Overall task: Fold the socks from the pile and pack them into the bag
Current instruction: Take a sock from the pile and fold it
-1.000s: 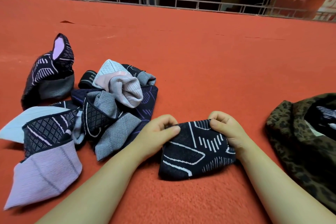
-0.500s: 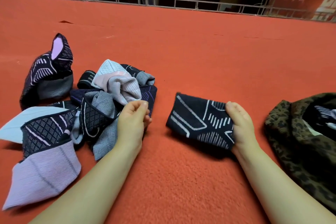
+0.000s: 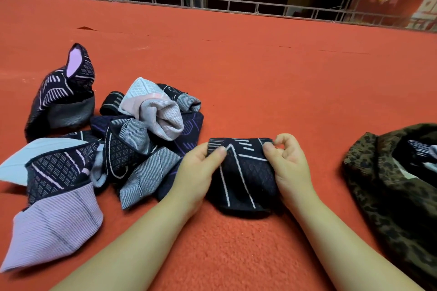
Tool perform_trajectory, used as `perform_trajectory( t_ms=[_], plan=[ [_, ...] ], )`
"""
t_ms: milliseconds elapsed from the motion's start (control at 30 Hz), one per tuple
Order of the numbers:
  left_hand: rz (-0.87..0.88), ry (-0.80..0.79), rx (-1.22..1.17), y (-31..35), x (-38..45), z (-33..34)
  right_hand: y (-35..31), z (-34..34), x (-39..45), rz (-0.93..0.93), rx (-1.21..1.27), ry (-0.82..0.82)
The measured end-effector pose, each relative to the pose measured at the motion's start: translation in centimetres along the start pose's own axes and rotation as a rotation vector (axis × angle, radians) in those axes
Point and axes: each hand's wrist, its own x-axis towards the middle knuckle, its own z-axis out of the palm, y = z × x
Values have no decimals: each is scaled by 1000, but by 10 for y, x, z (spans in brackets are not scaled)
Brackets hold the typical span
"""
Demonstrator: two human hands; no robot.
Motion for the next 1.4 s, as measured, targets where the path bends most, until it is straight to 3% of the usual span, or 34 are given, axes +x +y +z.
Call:
perform_trajectory(
  t_ms=[100, 233, 333, 400, 567, 733, 833, 933, 1067, 1200, 1400],
  plan=[
    [-130, -46, -247, 6, 3, -5, -7, -6, 0, 67, -41, -22],
    [-270, -154, -158, 3, 8, -17, -7, -12, -3, 300, -8, -147],
    [-308, -264, -136, 1, 11, -23, -7, -10, -3, 331, 21, -237],
    [-302, -253, -130, -2, 12, -23, -5, -9, -3, 329, -16, -241],
    [-153, -30, 100, 15, 37, -12, -20, 3, 19, 211, -141, -113],
    [110, 2, 279, 69, 81, 7, -65, 15, 71, -70, -307, -64],
    [149, 38, 399, 70, 77, 3, -61, 12, 70, -137, -464, -68],
    [134, -42, 616, 46, 40, -8, -41, 2, 41, -37, -616, -144],
    [173, -166, 944, 18, 0, -22, -11, -12, -3, 116, -594, -290],
    [184, -202, 992, 13, -4, -29, 2, -26, -19, 41, -929, -278],
    [344, -244, 1043, 1, 0, -41, -6, -27, -18, -68, -1104, -255]
  ],
)
